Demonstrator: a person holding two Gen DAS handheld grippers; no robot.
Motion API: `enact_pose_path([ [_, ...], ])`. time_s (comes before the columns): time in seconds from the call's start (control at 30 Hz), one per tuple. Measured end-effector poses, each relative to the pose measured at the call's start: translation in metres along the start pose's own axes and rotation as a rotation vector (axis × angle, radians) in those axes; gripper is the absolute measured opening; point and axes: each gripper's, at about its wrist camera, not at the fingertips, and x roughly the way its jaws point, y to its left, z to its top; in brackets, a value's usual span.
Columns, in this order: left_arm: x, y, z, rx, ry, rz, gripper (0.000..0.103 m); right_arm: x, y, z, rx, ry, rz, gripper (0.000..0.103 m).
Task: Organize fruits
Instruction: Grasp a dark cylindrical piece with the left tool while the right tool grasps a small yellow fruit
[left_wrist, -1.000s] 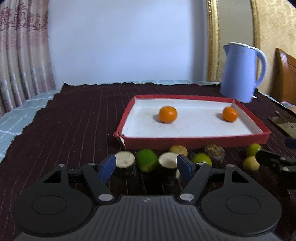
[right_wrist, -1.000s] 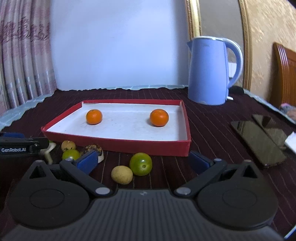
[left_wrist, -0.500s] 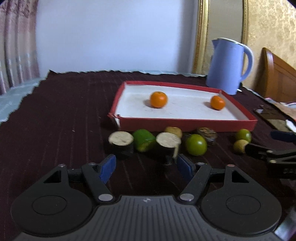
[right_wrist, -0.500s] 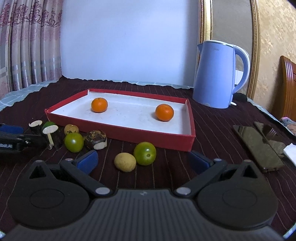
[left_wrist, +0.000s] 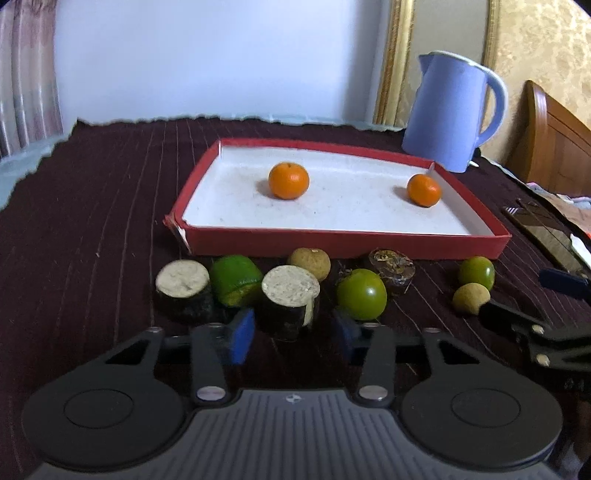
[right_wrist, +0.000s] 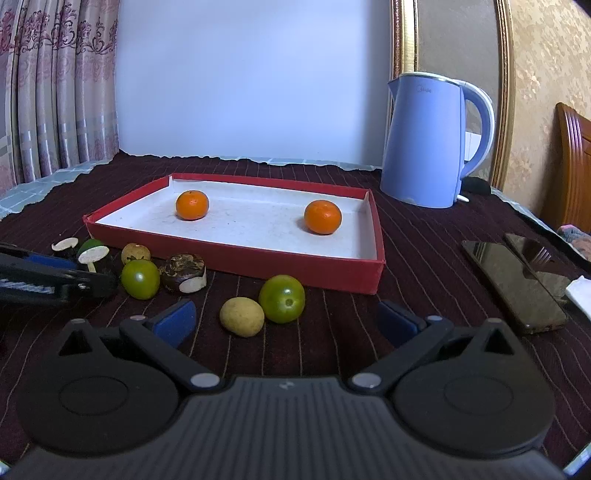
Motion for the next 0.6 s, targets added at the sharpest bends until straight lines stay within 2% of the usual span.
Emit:
enact_pose_path([
  [0.1, 0.004, -0.002, 0.003, -0.007, -0.007, 0.017, 0.034, 0.0, -0.001, 0.0, 0.006, 0.001, 0.0, 0.103],
  [0.3, 0.008, -0.007, 0.003, -0.001, -0.028, 0.048, 0.033, 0.002, -0.002, -0.001, 0.003, 0.022, 0.029, 0.102],
  [0.33, 0.008, -0.008, 0.002, 0.003, -0.034, 0.051, 0.032, 0.002, -0.001, -0.001, -0.001, 0.027, 0.035, 0.098],
  [0.37, 0.007, -0.008, 0.001, 0.007, -0.038, 0.053, 0.032, 0.003, -0.001, -0.001, -0.004, 0.035, 0.044, 0.09],
  [0.43, 0.005, -0.008, 0.0, 0.009, -0.043, 0.054, 0.032, 0.005, 0.001, -0.001, -0.002, 0.054, 0.071, 0.081],
  [0.53, 0.002, -0.007, -0.001, 0.008, -0.044, 0.053, 0.032, 0.009, 0.005, 0.001, -0.01, 0.081, 0.105, 0.059],
  [0.6, 0.002, -0.006, -0.001, 0.012, -0.042, 0.052, 0.032, 0.012, 0.009, 0.002, -0.012, 0.096, 0.134, 0.052],
])
